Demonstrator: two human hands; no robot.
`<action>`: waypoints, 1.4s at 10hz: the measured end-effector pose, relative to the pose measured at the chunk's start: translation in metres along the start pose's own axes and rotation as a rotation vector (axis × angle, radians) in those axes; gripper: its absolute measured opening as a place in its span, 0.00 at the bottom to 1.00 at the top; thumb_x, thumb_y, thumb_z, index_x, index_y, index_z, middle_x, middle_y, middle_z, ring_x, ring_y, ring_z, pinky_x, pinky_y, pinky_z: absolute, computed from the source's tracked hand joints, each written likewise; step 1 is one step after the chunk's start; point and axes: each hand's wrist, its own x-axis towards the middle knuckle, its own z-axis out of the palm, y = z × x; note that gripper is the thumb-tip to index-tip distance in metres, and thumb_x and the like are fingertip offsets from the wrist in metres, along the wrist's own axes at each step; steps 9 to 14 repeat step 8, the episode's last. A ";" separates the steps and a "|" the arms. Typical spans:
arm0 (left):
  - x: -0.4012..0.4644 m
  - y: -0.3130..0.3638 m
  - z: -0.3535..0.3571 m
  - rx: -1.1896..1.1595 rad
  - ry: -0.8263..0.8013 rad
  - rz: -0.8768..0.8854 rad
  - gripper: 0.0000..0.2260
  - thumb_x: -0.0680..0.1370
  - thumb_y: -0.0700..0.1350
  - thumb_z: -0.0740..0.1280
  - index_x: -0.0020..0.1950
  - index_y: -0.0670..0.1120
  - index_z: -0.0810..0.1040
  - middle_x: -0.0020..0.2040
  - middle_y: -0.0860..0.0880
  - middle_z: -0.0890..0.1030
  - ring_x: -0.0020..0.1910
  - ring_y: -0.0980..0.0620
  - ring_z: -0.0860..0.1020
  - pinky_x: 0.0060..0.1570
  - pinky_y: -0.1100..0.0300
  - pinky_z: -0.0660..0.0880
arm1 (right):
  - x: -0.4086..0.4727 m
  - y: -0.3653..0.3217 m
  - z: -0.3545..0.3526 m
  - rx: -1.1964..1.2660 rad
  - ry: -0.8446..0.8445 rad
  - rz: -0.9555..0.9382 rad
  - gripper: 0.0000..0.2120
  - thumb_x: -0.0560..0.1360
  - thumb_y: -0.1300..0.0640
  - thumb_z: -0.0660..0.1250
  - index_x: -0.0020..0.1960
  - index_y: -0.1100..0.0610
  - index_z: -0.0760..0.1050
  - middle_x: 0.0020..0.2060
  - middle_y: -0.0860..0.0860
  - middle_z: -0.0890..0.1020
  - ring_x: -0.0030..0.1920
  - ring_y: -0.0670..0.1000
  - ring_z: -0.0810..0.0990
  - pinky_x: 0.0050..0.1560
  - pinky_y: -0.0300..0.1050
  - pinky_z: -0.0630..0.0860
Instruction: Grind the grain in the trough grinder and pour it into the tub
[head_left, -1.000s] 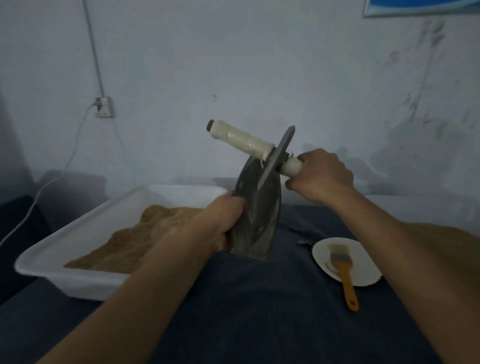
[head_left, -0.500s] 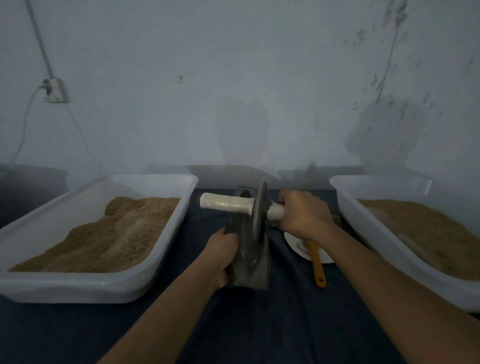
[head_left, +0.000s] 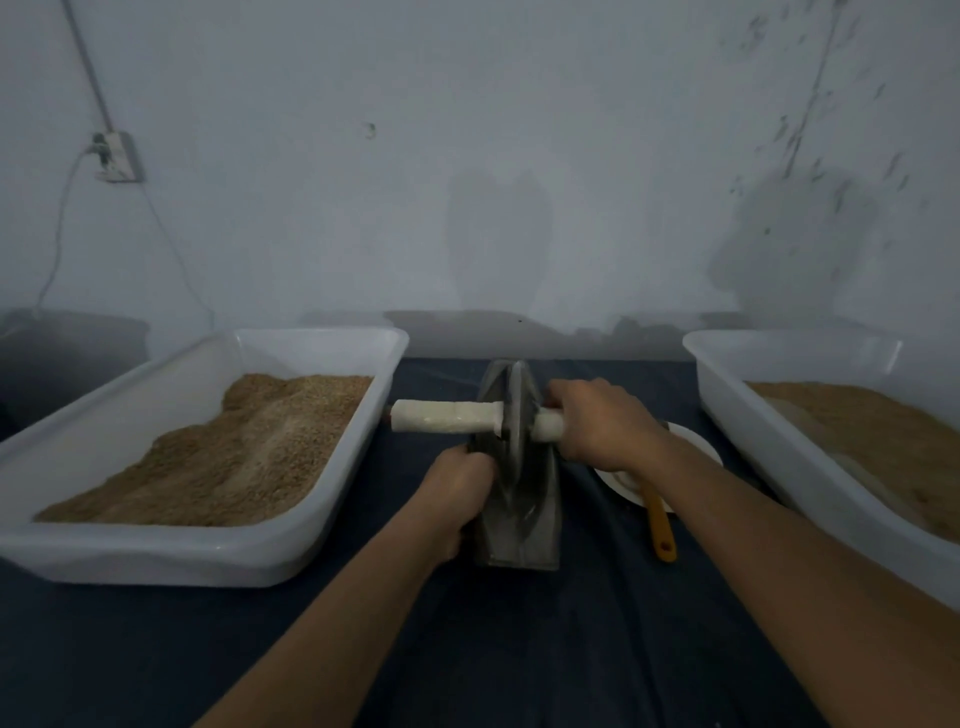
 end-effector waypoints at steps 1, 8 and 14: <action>0.002 0.003 -0.006 0.111 -0.002 0.000 0.11 0.80 0.41 0.62 0.59 0.45 0.79 0.53 0.41 0.85 0.53 0.41 0.84 0.56 0.44 0.81 | 0.002 -0.001 0.001 -0.017 0.005 -0.020 0.17 0.70 0.56 0.74 0.52 0.43 0.70 0.46 0.47 0.77 0.46 0.53 0.78 0.44 0.52 0.77; -0.034 -0.007 -0.036 0.076 0.432 0.728 0.12 0.82 0.40 0.63 0.49 0.52 0.83 0.37 0.50 0.82 0.37 0.54 0.80 0.35 0.57 0.78 | -0.021 -0.013 -0.024 -0.116 0.019 -0.173 0.19 0.71 0.52 0.72 0.57 0.40 0.68 0.51 0.43 0.77 0.52 0.49 0.77 0.43 0.48 0.72; -0.034 -0.007 -0.036 0.076 0.432 0.728 0.12 0.82 0.40 0.63 0.49 0.52 0.83 0.37 0.50 0.82 0.37 0.54 0.80 0.35 0.57 0.78 | -0.021 -0.013 -0.024 -0.116 0.019 -0.173 0.19 0.71 0.52 0.72 0.57 0.40 0.68 0.51 0.43 0.77 0.52 0.49 0.77 0.43 0.48 0.72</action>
